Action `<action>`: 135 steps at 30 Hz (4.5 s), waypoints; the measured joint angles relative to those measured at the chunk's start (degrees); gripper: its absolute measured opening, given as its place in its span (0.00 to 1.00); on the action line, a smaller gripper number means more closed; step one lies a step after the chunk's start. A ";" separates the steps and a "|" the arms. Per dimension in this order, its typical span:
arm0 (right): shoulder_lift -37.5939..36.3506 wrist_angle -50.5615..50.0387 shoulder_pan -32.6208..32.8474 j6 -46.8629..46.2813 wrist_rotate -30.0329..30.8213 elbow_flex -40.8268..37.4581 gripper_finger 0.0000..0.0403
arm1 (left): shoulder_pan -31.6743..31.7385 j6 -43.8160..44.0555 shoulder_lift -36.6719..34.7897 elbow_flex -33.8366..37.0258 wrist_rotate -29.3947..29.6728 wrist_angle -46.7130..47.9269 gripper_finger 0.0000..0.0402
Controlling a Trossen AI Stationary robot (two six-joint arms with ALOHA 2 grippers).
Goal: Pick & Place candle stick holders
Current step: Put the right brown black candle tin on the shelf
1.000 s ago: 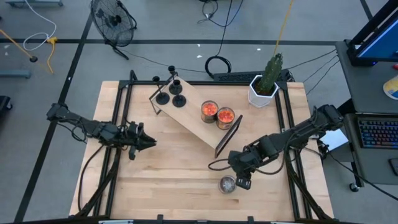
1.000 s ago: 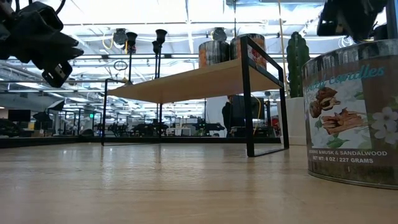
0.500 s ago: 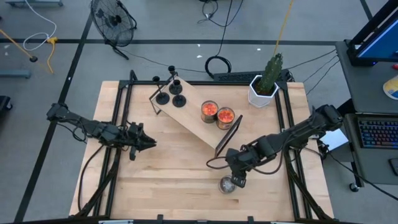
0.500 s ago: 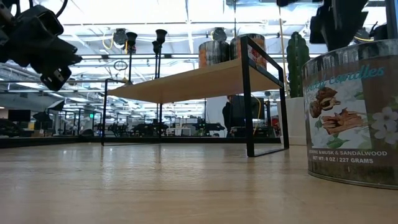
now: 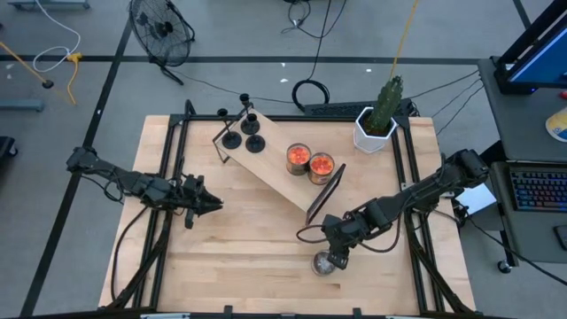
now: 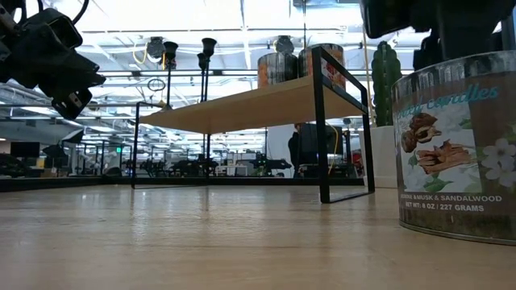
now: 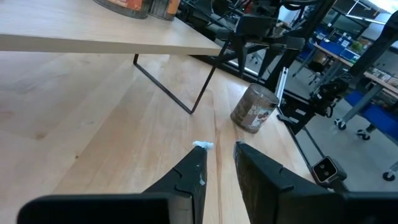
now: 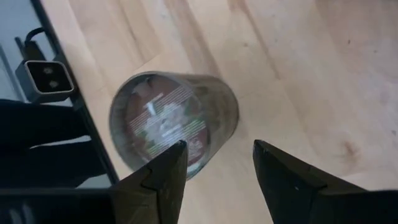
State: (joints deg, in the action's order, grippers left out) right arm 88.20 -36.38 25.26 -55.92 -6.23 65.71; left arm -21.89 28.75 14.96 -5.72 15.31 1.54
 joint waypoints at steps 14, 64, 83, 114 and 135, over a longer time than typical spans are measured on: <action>0.00 2.37 -0.02 -1.36 -1.34 -2.97 0.56 | 0.00 -0.04 0.01 0.00 0.02 0.06 0.22; 3.50 6.22 -0.13 -0.44 -2.77 -2.99 0.11 | 0.00 -1.26 0.02 0.00 0.28 0.02 0.22; 3.58 3.91 -3.03 4.97 -4.47 4.64 0.00 | 0.00 -1.50 0.02 0.00 0.26 -0.09 0.22; 3.58 -23.74 -23.35 34.34 10.64 45.45 0.00 | 0.00 -1.48 0.02 0.00 0.26 -0.09 0.22; 14.08 -35.98 -29.07 46.33 4.65 50.04 0.00 | 0.00 -1.53 0.02 0.00 0.28 -0.18 0.22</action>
State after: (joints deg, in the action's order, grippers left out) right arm 102.28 -72.36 -3.81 -9.59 -1.58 115.74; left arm -21.89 27.22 14.98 -5.72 15.59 1.37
